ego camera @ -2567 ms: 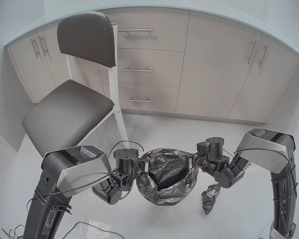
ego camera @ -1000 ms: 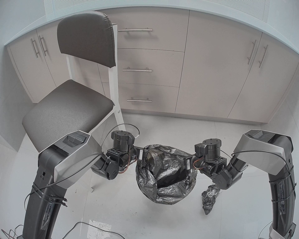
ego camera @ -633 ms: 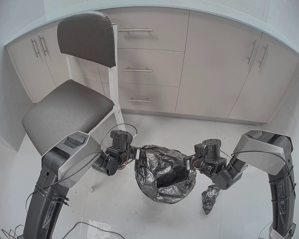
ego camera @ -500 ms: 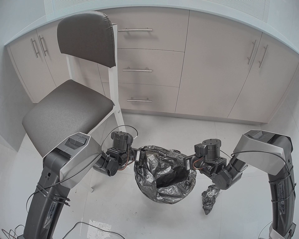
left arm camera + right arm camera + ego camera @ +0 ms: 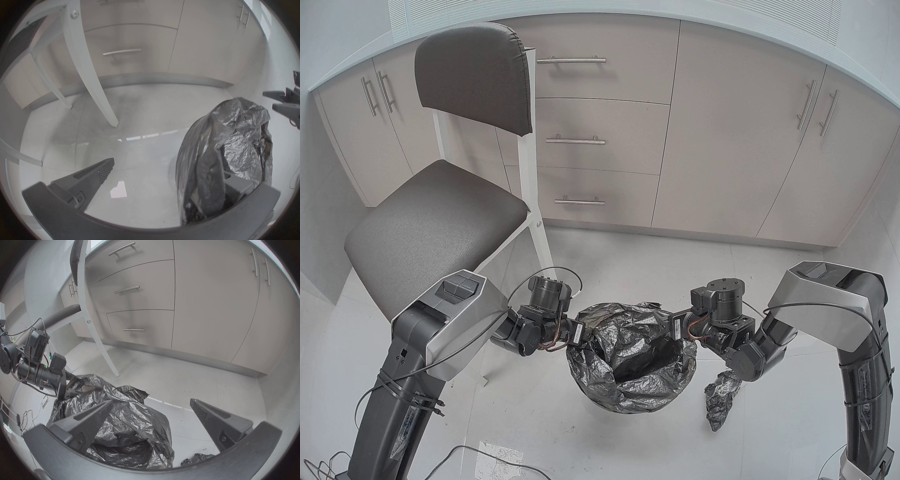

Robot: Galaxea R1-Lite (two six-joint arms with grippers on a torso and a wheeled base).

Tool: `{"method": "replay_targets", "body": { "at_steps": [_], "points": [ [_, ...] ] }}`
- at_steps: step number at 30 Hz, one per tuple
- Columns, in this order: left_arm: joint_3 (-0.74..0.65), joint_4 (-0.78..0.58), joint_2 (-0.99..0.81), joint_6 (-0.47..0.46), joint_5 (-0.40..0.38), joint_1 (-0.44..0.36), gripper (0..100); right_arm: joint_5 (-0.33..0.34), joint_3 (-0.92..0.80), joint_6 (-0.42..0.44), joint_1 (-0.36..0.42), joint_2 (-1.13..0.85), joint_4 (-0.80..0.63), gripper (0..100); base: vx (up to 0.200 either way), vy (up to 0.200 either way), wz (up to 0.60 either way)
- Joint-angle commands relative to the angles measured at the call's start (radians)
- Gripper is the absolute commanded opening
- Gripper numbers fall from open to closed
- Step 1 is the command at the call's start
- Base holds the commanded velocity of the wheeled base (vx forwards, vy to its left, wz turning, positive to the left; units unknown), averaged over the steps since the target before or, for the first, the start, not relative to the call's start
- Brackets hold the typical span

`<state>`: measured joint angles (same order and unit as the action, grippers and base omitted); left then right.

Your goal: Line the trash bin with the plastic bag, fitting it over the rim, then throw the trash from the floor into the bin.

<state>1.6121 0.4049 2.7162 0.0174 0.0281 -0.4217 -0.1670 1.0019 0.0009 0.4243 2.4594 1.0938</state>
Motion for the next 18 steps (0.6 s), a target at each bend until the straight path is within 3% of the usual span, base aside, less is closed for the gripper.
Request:
{"method": "replay_targets", "body": {
  "at_steps": [1,6,11,18],
  "points": [
    [0.042,-0.06,-0.003,0.002,-0.017,0.0,100,0.0,-0.009,0.002,0.001,0.003,0.017,100,0.0,0.0,0.0],
    [0.052,-0.086,-0.003,0.002,-0.019,0.0,100,0.0,-0.016,0.002,0.001,0.0,0.018,100,0.0,0.0,0.0],
    [0.026,-0.093,-0.075,0.104,-0.013,-0.002,100,-0.003,-0.034,0.001,0.002,-0.017,0.02,100,0.0,0.0,0.0],
    [-0.196,-0.089,-0.25,0.134,-0.008,-0.012,100,-0.002,-0.043,0.001,0.011,-0.033,0.02,100,0.0,0.0,0.0]
  ]
}}
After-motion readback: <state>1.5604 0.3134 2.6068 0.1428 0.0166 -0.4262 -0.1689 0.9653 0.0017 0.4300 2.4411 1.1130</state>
